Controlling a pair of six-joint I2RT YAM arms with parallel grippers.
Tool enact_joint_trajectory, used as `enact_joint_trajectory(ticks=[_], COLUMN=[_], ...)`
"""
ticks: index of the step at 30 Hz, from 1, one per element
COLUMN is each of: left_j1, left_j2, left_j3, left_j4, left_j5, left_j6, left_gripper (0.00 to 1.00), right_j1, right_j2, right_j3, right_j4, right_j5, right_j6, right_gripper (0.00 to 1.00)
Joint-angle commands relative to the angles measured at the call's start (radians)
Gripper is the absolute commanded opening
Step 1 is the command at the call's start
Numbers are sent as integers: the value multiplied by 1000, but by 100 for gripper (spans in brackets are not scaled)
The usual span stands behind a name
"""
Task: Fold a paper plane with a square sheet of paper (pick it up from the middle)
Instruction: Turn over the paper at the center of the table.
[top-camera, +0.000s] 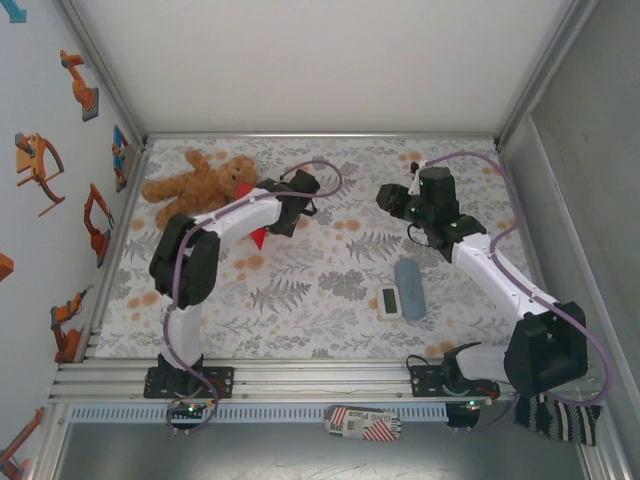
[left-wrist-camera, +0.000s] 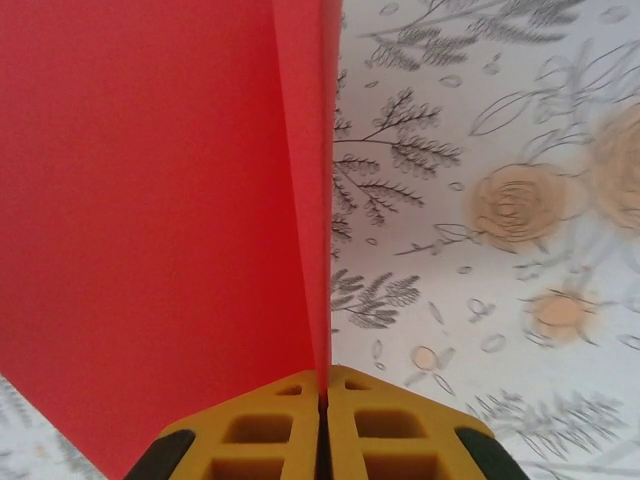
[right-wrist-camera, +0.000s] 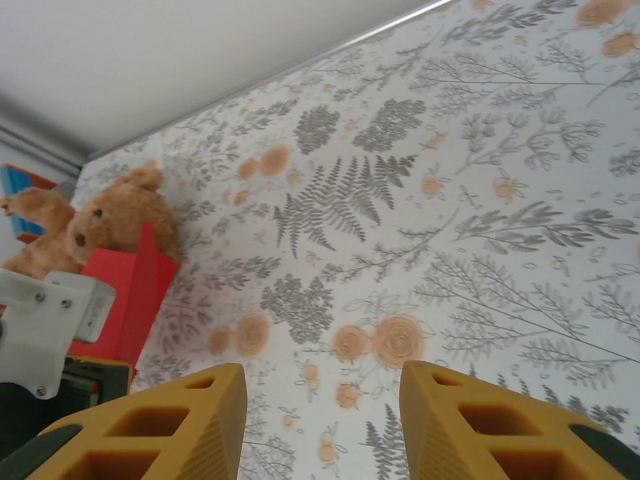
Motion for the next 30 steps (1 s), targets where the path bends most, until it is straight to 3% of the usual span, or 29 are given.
enact_joint_trajectory(ticks=[1, 6, 12, 23, 30], left_j1=[-25, -55, -78, -97, -112], left_j2=[83, 215, 268, 242, 120], left_j3=[68, 149, 183, 188, 123], left_j4=[-128, -187, -191, -177, -110], left_j5=[-191, -271, -256, -65, 198], left_j6=[31, 33, 20, -46, -124], left_gripper=[11, 11, 16, 32, 42], right_j1=[-2, -4, -4, -4, -3], right_j2=[-22, -13, -3, 18, 30], right_j3=[-18, -33, -34, -29, -26], right_j4=[-24, -6, -4, -3, -9], right_j5=[55, 38, 37, 44, 64], right_j6=[-30, -16, -6, 18, 42], right_gripper=[43, 43, 43, 42, 42])
